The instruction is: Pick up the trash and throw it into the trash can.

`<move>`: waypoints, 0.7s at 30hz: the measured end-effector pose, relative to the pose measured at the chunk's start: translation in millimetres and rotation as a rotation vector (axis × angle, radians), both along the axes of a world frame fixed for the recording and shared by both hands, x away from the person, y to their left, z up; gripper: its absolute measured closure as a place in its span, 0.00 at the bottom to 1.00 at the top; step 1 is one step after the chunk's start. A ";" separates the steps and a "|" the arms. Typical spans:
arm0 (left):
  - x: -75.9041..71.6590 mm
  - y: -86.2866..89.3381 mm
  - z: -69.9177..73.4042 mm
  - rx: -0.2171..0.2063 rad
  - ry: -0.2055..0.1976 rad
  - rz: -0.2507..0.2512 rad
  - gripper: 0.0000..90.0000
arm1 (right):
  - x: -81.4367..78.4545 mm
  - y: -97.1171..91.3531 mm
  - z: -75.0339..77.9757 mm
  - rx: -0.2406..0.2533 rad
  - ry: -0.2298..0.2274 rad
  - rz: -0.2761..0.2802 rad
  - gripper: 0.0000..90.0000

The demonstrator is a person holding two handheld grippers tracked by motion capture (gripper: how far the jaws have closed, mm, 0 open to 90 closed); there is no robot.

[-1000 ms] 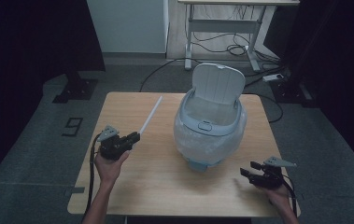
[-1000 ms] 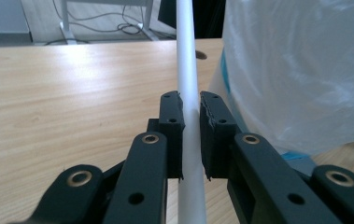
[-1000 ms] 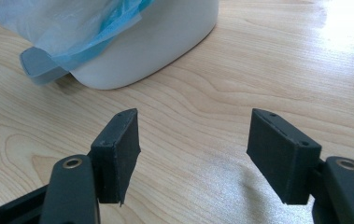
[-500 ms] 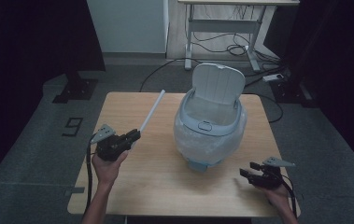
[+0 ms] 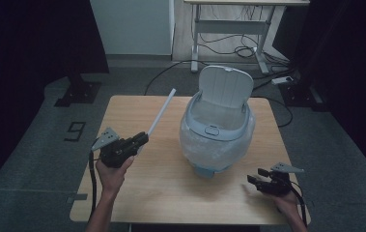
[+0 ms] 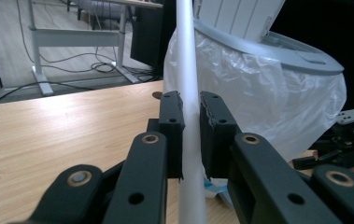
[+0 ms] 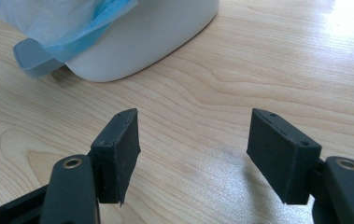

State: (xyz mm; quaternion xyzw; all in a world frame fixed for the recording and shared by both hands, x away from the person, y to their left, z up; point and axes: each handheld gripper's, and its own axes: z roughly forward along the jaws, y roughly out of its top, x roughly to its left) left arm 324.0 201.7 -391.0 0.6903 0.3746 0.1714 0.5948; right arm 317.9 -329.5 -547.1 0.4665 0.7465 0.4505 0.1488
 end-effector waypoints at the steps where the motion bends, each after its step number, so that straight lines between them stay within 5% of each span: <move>1: 0.2 -0.7 0.6 -0.002 0.000 -0.005 0.89 | 0.2 0.1 -0.2 -0.001 0.000 0.001 0.38; 21: 8.7 -24.4 33.8 -0.031 -0.043 -0.072 0.89 | 0.7 1.9 -2.9 -0.008 0.012 0.008 0.38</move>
